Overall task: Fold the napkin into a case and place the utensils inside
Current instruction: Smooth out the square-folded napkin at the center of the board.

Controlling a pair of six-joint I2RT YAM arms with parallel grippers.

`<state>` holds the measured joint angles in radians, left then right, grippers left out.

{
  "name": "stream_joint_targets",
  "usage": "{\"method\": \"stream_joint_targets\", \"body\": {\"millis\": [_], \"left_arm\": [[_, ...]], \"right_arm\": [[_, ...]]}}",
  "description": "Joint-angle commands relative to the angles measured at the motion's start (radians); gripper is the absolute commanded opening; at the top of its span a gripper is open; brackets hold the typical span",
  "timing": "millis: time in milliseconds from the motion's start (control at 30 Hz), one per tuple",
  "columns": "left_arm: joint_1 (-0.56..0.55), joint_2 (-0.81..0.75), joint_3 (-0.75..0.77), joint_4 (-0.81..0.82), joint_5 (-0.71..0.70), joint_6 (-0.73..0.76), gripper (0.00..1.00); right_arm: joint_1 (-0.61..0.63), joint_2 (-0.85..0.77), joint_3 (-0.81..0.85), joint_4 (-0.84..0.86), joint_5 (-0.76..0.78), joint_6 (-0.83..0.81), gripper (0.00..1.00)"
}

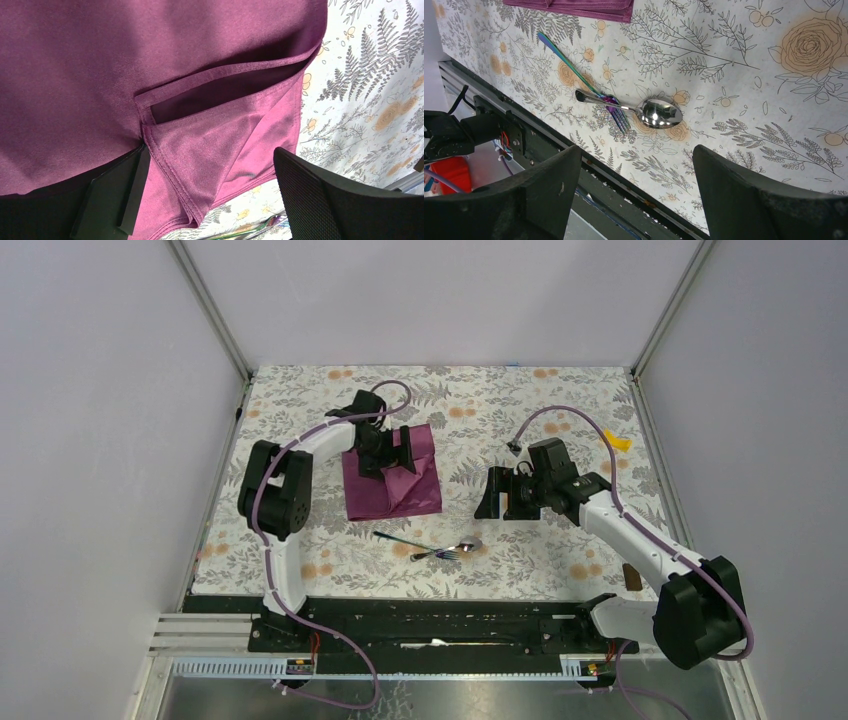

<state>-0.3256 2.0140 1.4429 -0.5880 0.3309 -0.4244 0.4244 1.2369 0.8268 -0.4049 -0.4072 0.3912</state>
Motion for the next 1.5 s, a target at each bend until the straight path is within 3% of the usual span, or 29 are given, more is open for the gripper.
{"method": "stream_joint_targets", "body": {"millis": [0,533,733,1233,1467], "left_arm": [[-0.012,-0.005,-0.003,0.049,0.035,-0.005,0.98],[-0.172,-0.191,-0.100,0.104,0.121,-0.071,0.95],[-0.113,-0.280,-0.157,0.134,0.095,-0.072,0.99],[-0.052,-0.072,0.023,0.027,-0.115,-0.019,0.99],[-0.054,-0.066,-0.020,0.075,-0.181,-0.035,0.99]], "right_arm": [[-0.004,0.000,0.025,0.026,-0.015,0.009,0.89],[-0.004,0.006,0.020,0.032,-0.013,0.016,0.89],[-0.004,0.008,0.015,0.034,-0.011,0.017,0.89],[-0.004,0.001,0.011,0.037,-0.007,0.018,0.89],[-0.004,0.003,0.010,0.039,-0.006,0.019,0.89]]}}
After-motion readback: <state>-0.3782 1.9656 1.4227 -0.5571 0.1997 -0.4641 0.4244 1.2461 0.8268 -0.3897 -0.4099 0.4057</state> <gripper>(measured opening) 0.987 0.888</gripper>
